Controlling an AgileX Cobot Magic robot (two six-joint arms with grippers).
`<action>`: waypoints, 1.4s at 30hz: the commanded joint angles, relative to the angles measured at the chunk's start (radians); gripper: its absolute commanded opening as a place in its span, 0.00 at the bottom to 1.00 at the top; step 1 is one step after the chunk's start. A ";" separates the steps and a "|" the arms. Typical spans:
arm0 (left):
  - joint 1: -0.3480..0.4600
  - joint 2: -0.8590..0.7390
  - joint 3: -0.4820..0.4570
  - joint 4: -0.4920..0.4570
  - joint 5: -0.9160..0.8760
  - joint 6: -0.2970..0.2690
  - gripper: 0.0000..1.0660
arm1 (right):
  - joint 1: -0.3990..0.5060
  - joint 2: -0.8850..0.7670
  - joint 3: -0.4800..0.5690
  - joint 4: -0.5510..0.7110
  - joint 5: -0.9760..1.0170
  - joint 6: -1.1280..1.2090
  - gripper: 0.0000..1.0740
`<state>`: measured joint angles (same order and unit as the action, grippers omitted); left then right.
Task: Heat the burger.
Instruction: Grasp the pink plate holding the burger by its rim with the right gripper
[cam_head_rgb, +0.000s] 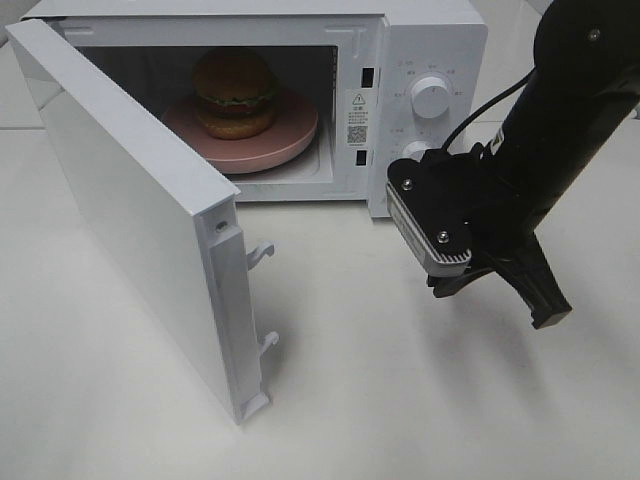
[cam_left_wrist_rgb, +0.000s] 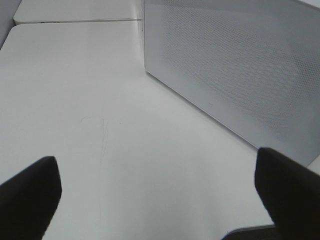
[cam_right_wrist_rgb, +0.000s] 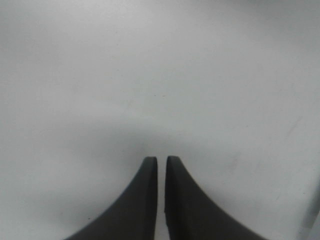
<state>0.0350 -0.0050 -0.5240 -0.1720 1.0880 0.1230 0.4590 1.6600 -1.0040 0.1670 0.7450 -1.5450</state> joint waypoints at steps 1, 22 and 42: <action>-0.001 -0.015 0.003 -0.007 -0.014 -0.001 0.93 | -0.001 -0.010 -0.001 -0.030 -0.022 -0.012 0.09; -0.001 -0.015 0.003 -0.007 -0.014 -0.001 0.93 | 0.093 -0.010 -0.001 -0.178 -0.359 0.216 0.76; -0.001 -0.015 0.003 -0.007 -0.014 -0.001 0.93 | 0.139 0.032 -0.114 -0.277 -0.432 0.270 0.90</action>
<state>0.0350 -0.0050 -0.5240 -0.1720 1.0880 0.1230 0.5920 1.6700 -1.0890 -0.1020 0.3180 -1.2960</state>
